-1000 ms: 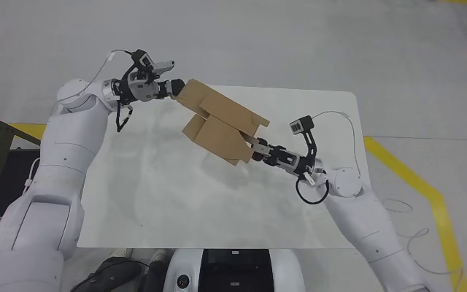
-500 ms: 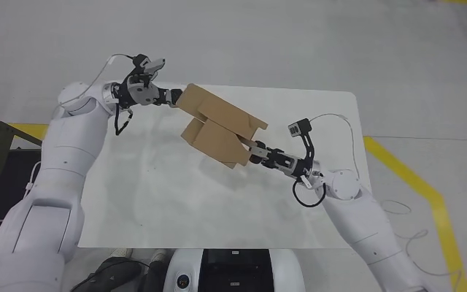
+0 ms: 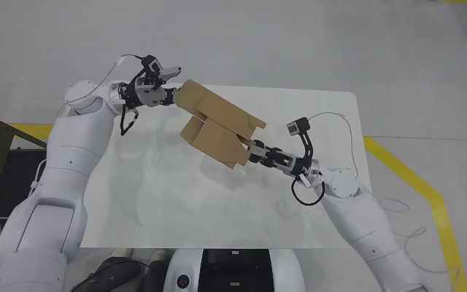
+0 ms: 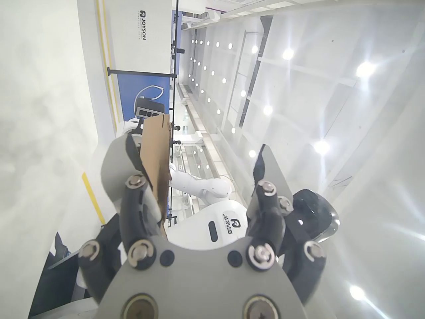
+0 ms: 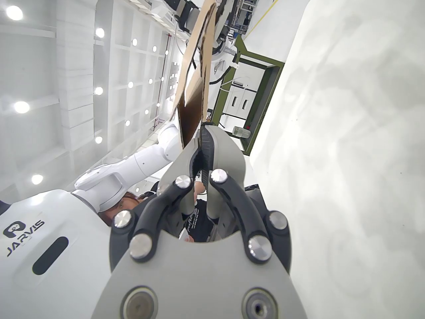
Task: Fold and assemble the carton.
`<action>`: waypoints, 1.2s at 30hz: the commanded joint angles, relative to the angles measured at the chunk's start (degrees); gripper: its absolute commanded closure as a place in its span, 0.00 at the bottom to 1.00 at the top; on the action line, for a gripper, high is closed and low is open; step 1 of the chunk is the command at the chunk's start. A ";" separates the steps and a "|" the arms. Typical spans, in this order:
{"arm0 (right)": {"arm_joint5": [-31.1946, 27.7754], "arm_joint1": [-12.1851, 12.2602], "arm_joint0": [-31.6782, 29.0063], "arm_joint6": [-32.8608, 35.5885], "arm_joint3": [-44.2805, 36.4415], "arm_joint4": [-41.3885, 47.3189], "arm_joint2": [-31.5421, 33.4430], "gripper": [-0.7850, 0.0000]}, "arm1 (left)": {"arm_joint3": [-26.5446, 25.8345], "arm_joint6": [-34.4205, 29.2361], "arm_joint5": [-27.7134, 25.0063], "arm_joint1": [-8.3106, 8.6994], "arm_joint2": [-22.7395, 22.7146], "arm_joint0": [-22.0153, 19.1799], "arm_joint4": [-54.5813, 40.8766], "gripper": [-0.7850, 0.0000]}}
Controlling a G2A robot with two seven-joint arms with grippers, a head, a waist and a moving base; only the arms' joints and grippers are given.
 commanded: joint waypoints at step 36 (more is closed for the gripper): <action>-0.72 -0.93 1.48 1.92 3.15 3.66 0.02 0.78 | 1.94 -0.13 -2.60 -1.73 2.27 -1.25 5.31 1.00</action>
